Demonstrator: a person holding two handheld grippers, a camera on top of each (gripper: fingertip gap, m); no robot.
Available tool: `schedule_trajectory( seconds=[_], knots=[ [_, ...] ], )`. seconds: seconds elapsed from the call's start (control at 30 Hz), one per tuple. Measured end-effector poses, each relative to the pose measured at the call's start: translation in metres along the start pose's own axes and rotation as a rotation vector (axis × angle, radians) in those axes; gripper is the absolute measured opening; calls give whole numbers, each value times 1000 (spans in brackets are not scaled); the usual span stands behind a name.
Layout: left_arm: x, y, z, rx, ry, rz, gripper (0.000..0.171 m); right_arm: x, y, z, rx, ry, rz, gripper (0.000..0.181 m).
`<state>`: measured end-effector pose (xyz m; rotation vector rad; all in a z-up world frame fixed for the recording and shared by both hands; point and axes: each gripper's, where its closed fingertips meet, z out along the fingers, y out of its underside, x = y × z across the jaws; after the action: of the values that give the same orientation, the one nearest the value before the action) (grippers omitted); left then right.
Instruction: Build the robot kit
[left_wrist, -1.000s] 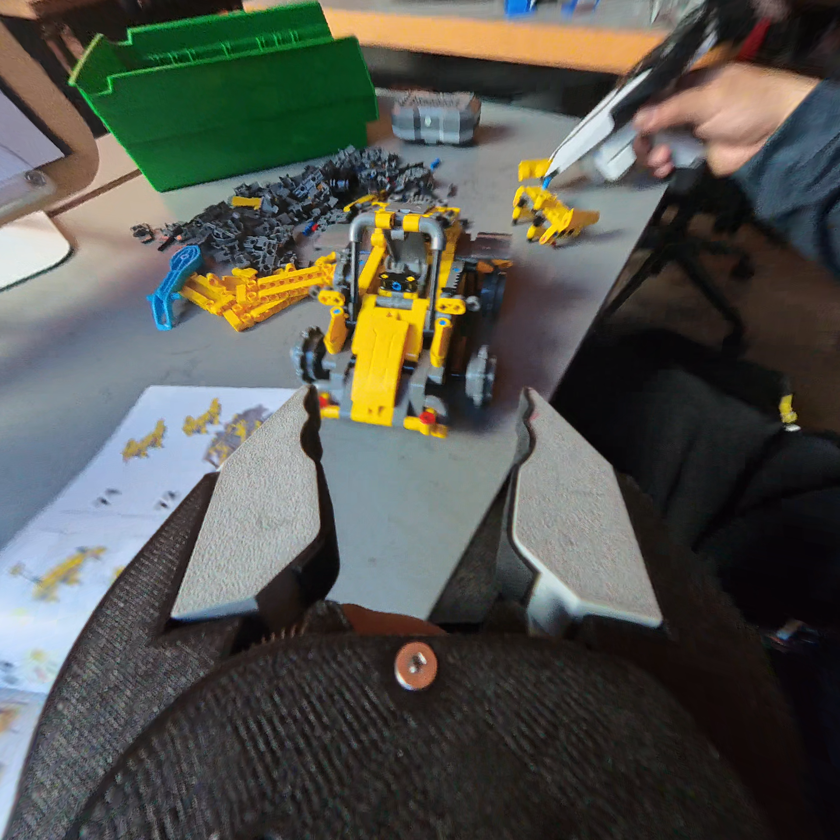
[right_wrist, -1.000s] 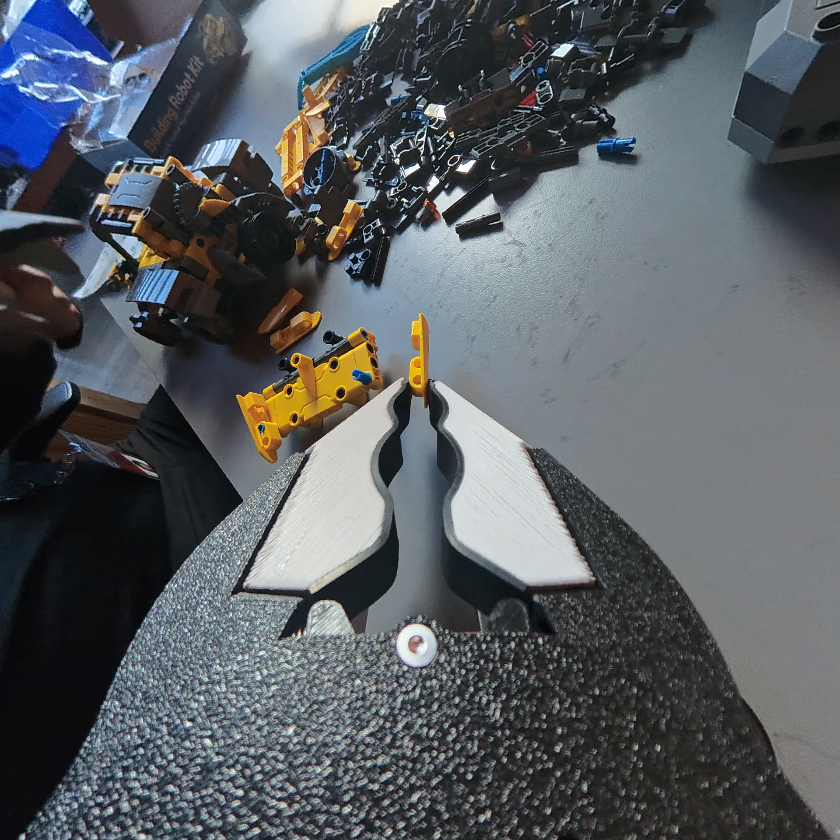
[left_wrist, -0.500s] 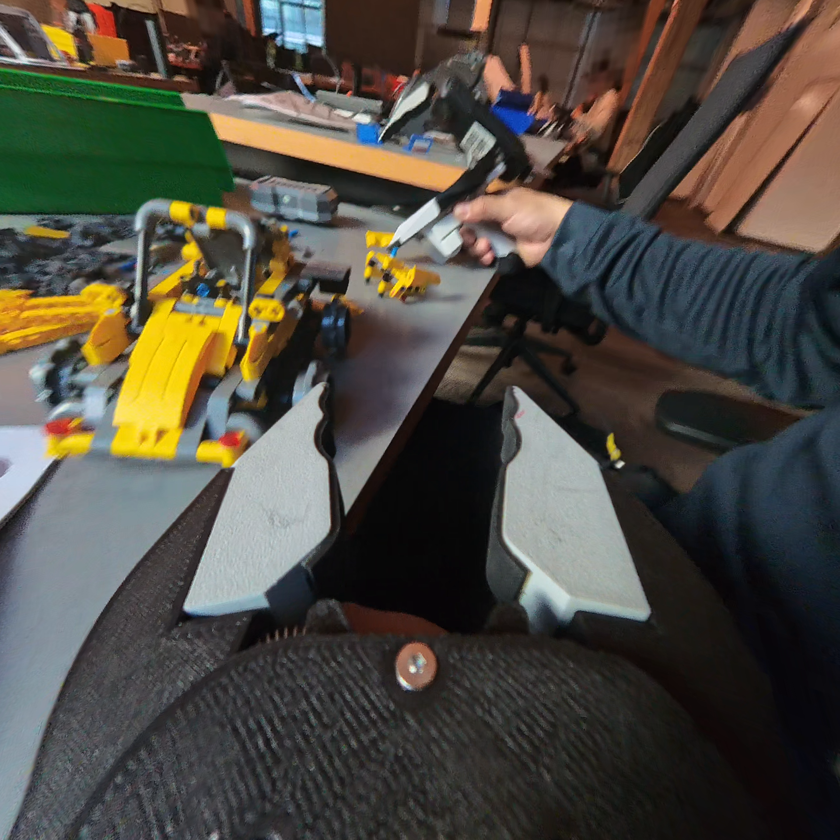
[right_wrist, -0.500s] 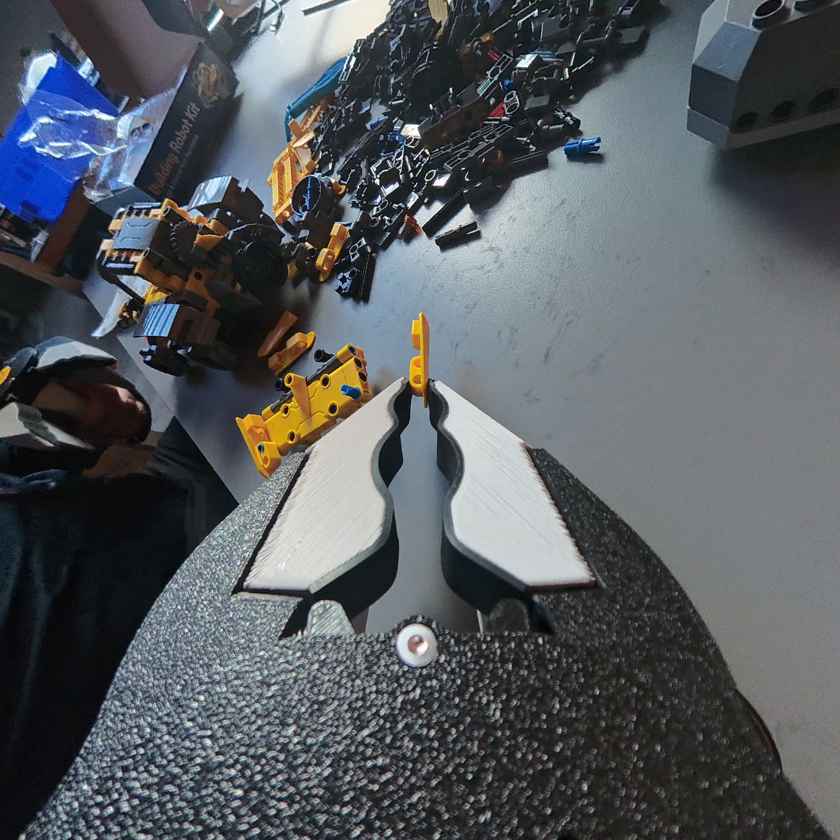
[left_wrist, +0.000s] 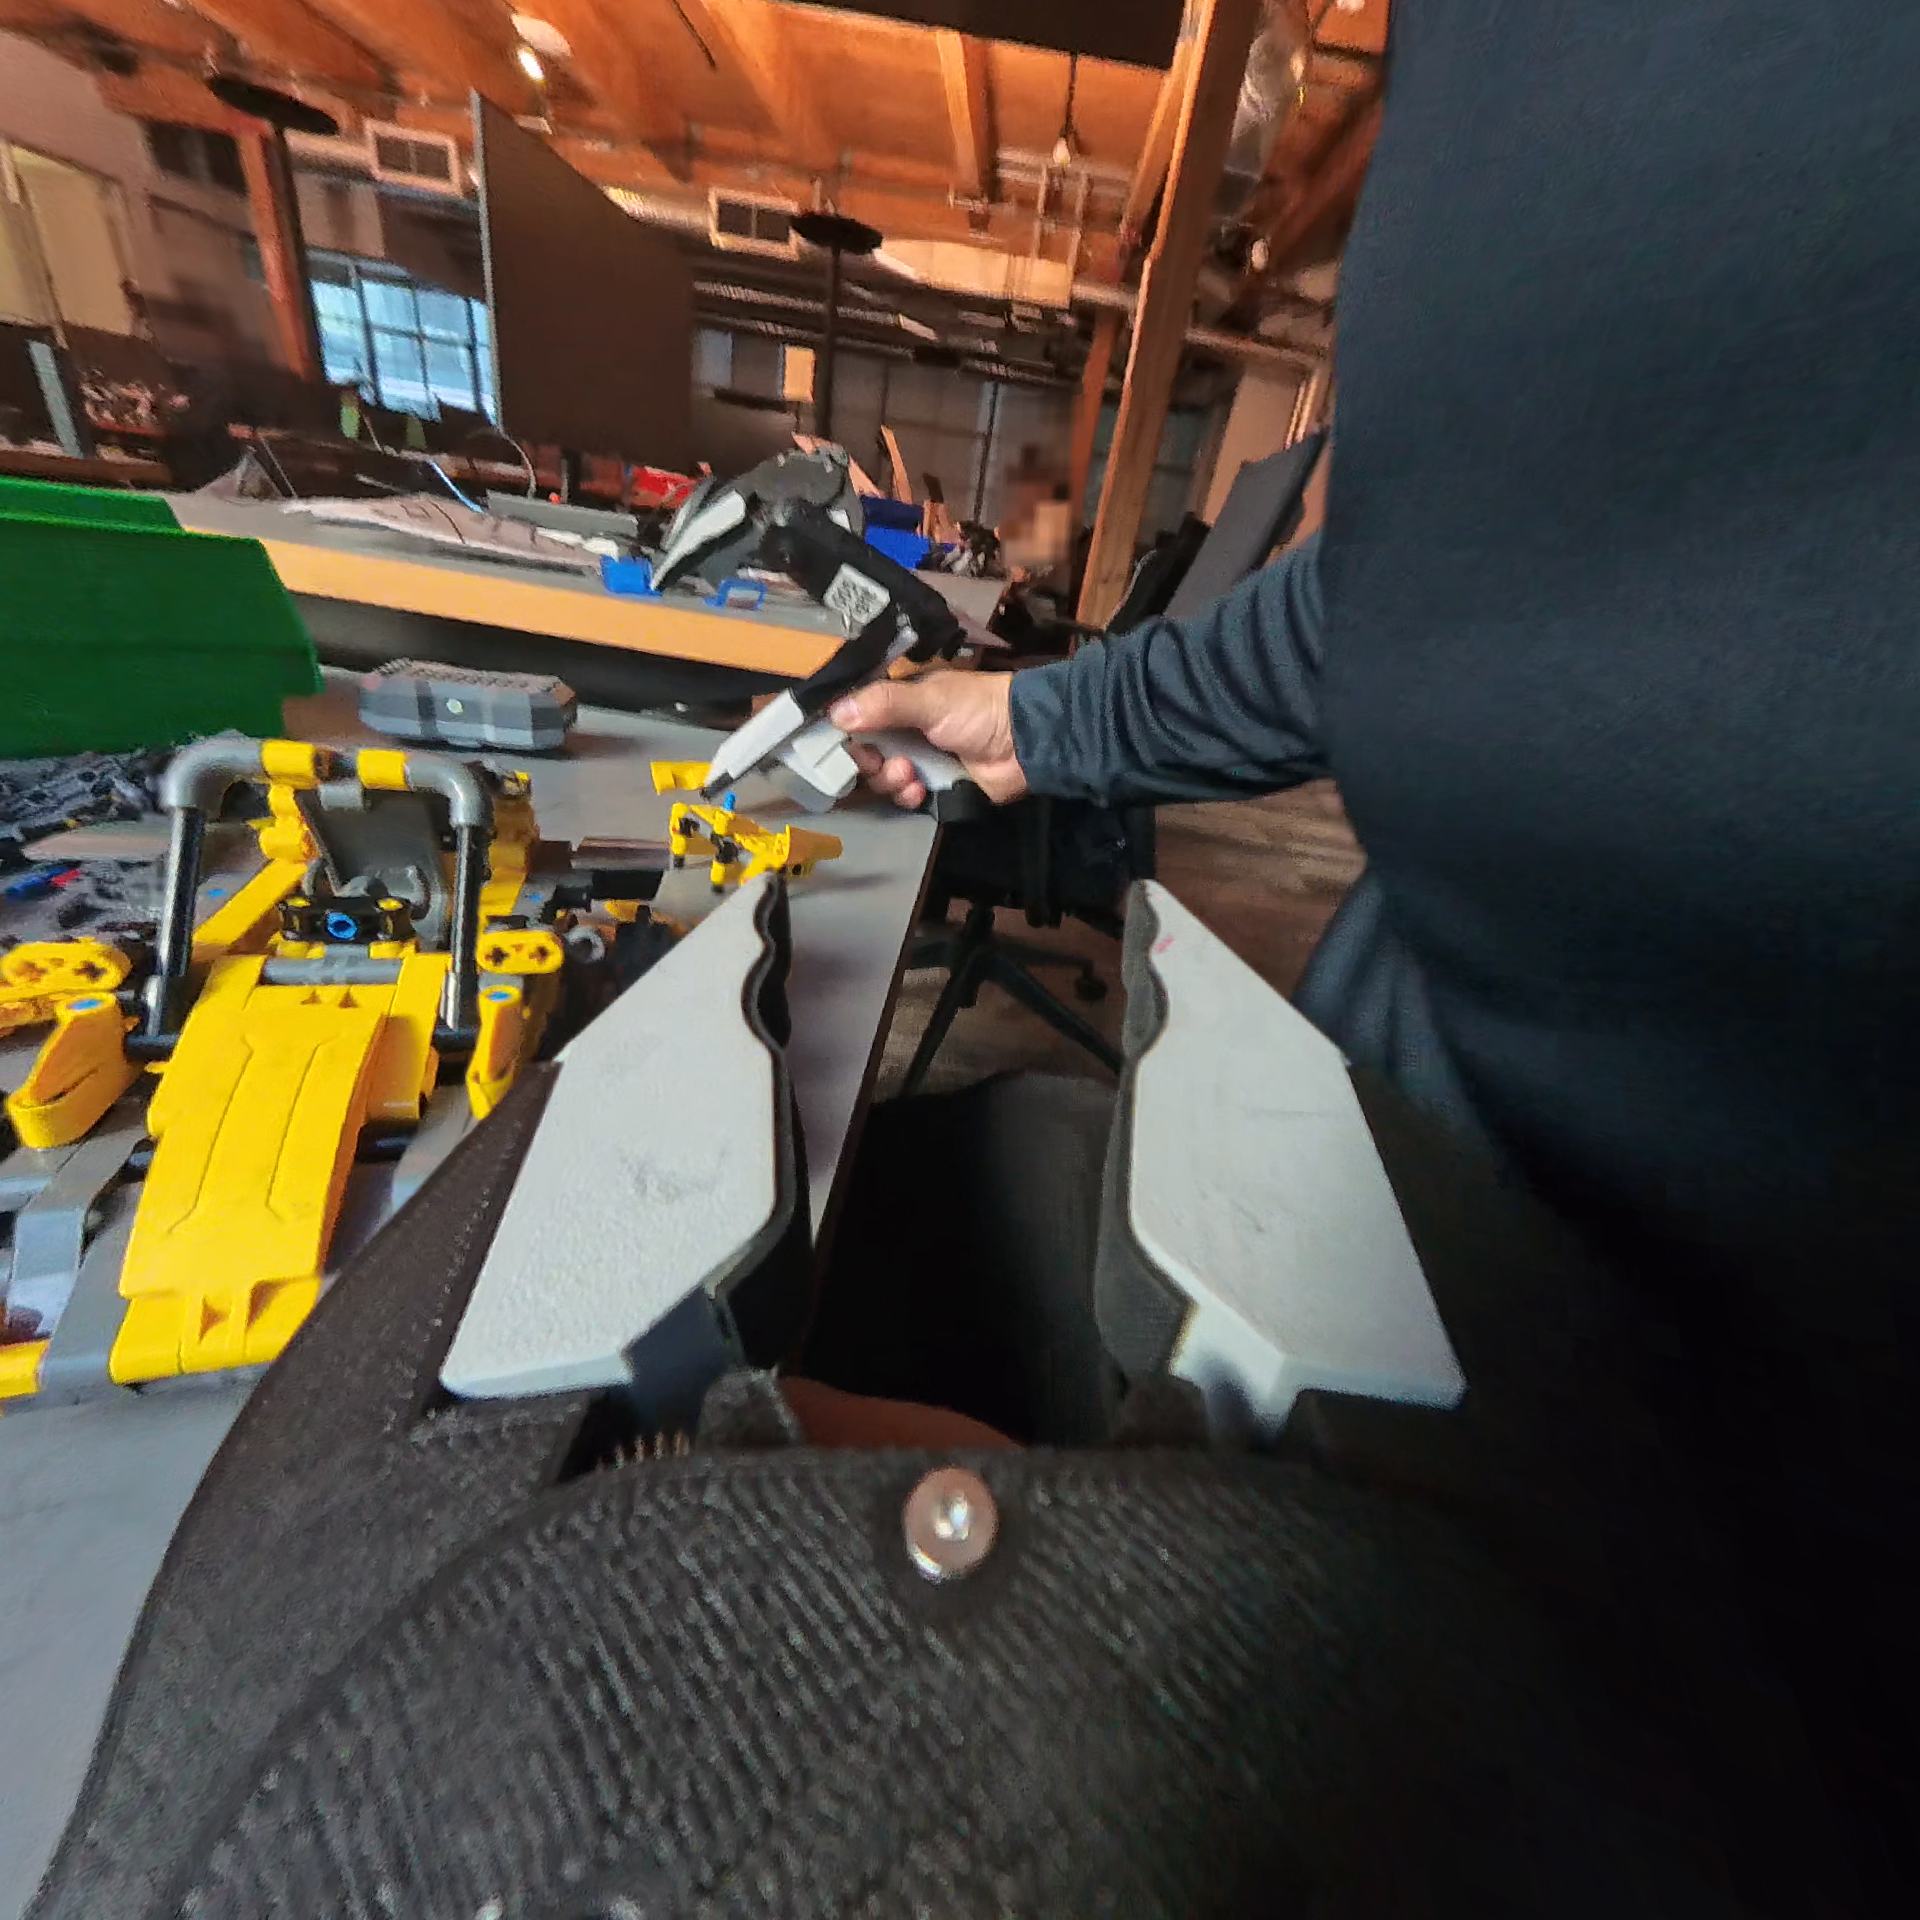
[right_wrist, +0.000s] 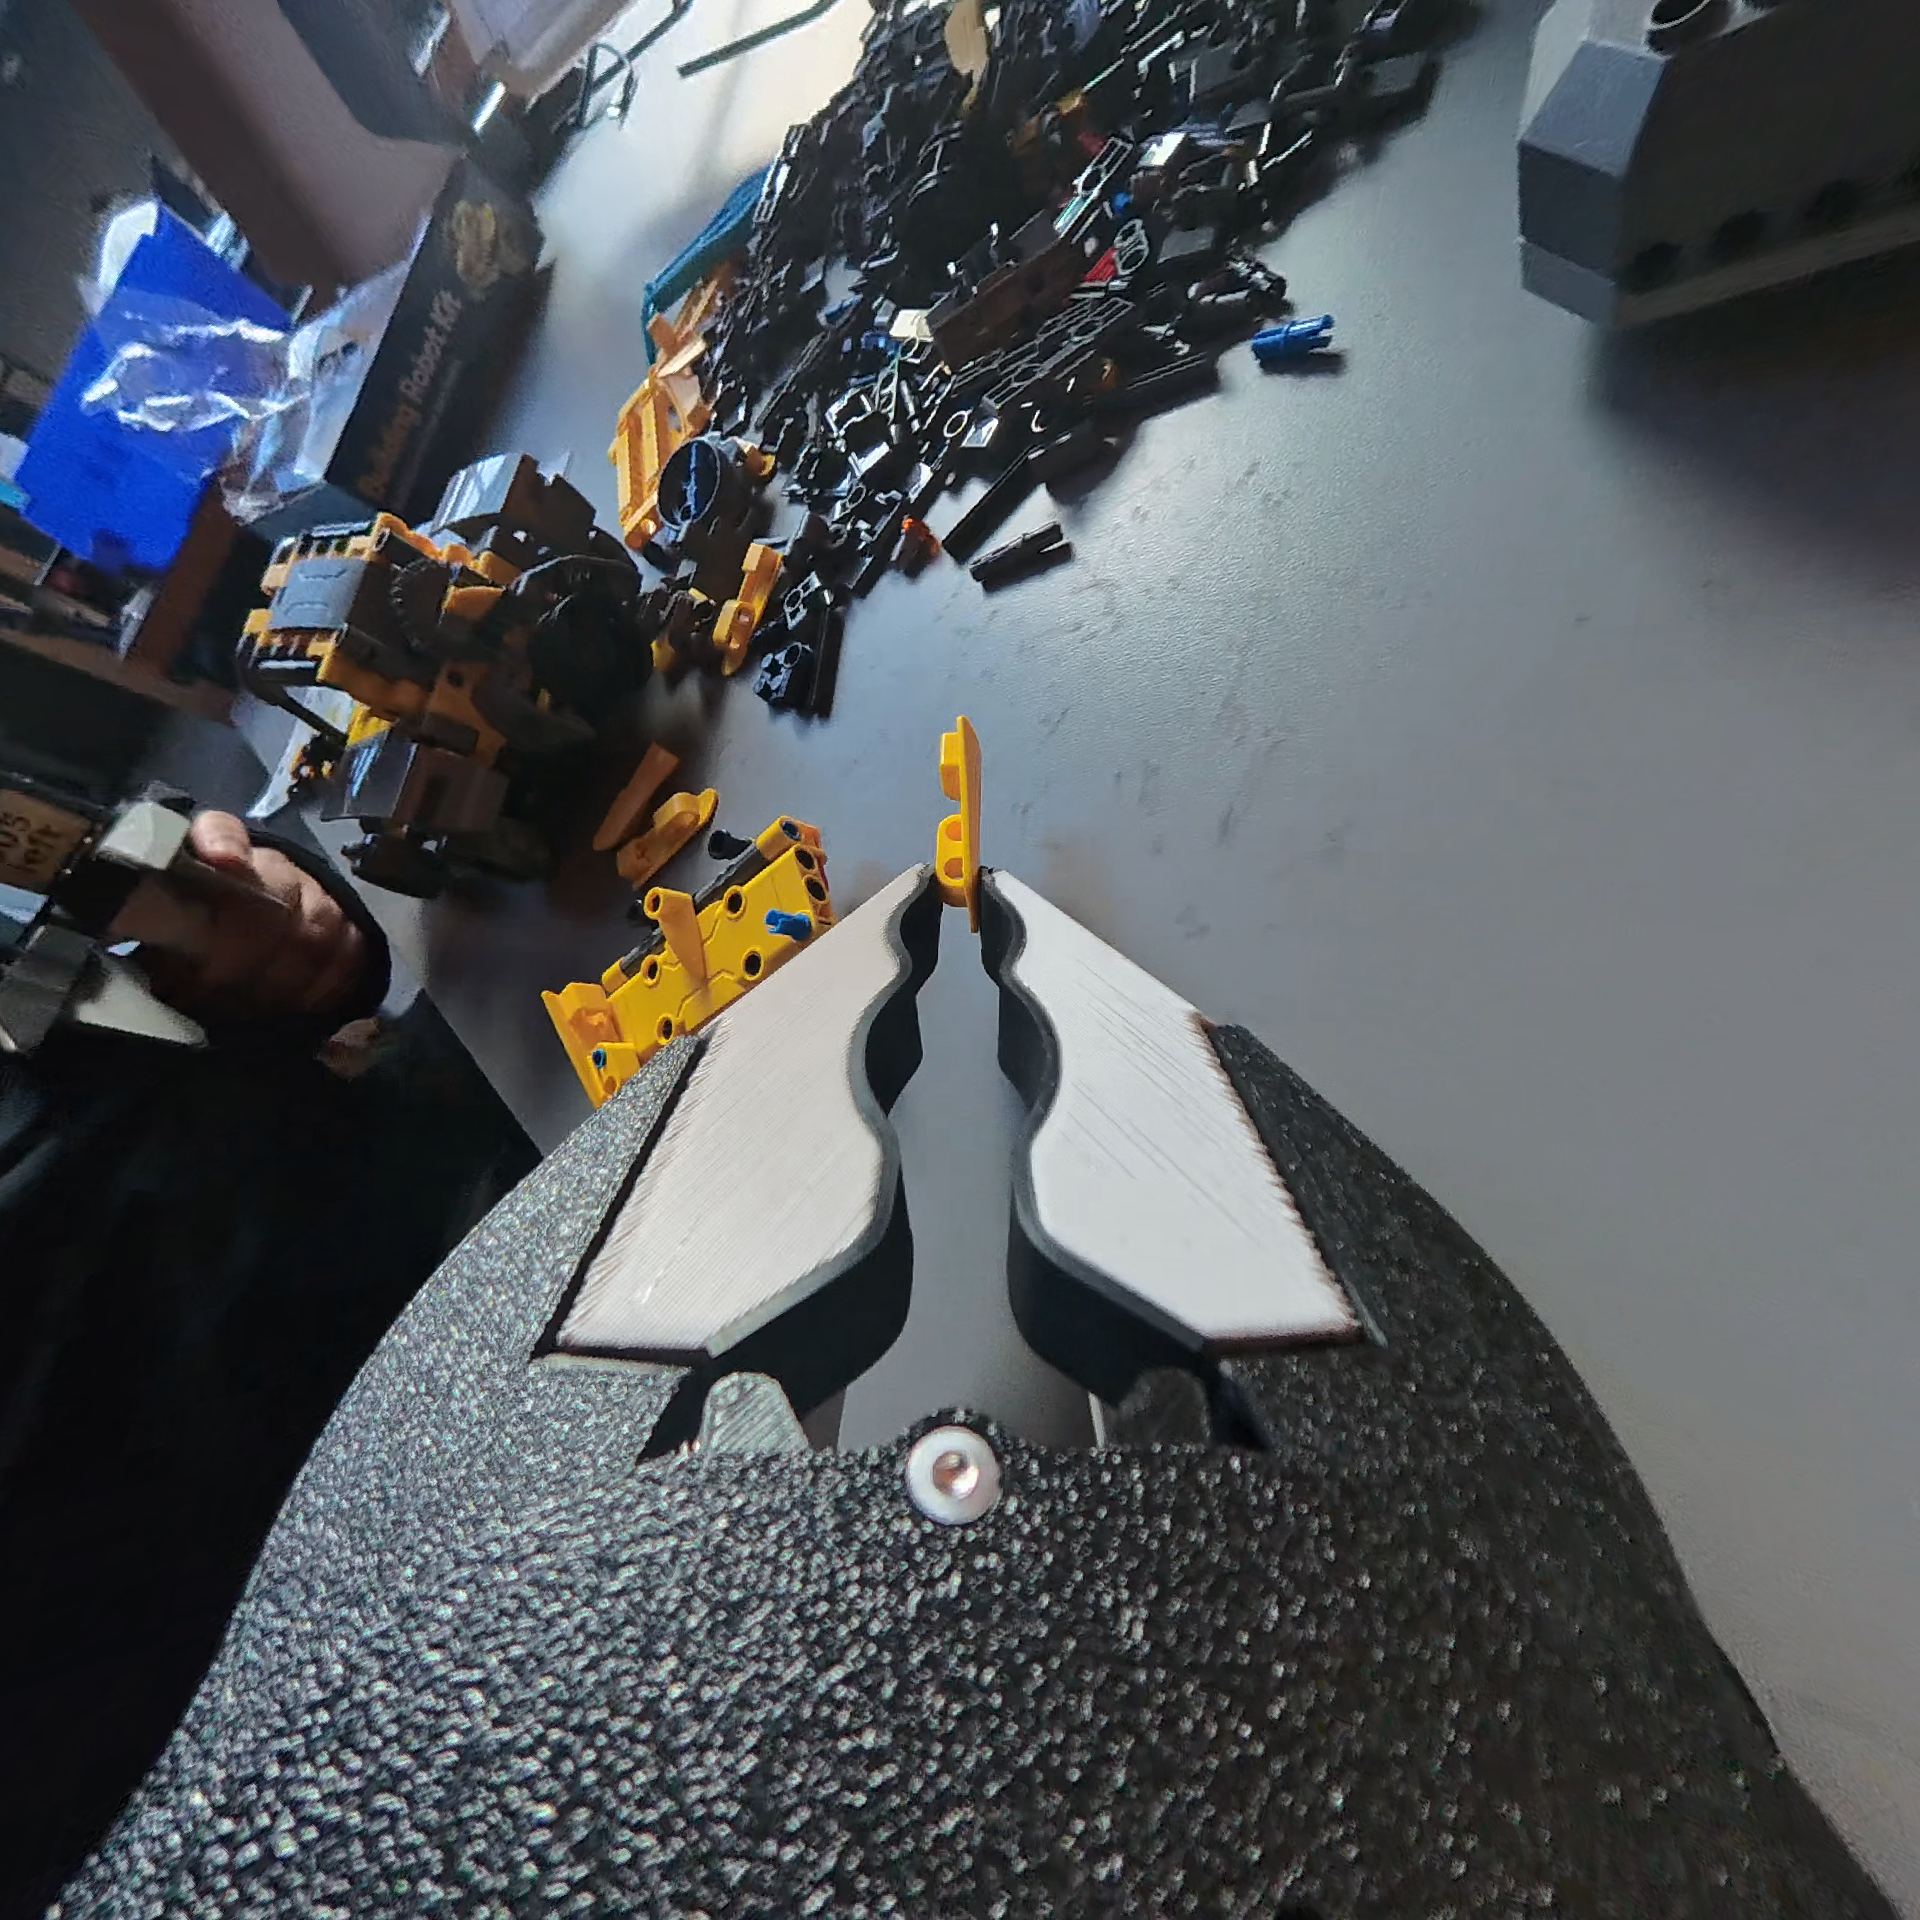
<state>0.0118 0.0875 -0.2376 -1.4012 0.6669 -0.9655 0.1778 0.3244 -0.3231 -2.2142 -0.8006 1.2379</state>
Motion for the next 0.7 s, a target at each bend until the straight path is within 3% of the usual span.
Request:
schedule_trajectory(
  seconds=[0.13, 0.2, 0.27, 0.4, 0.6, 0.7],
  knots=[
    [-3, 27, -16, -122, -63, 29, 62, -2, 0, 0, 0, -3, -19, 6],
    [0, 22, -21, -94, -99, 80, 53, -6, 4, 2, -23, -18, -50, 6],
    [10, 19, -16, -72, -82, 52, 50, -8, 5, 2, -30, -18, -68, 6],
    [23, 41, 7, -172, -111, 80, 58, -7, 5, 2, -28, 3, -83, 6],
    [41, 67, 24, -280, -190, 152, 54, -5, 4, 0, -8, 19, -80, 6],
    [40, 69, 28, -276, -243, 81, 54, -2, 2, 0, 0, 23, -57, 6]
  ],
)
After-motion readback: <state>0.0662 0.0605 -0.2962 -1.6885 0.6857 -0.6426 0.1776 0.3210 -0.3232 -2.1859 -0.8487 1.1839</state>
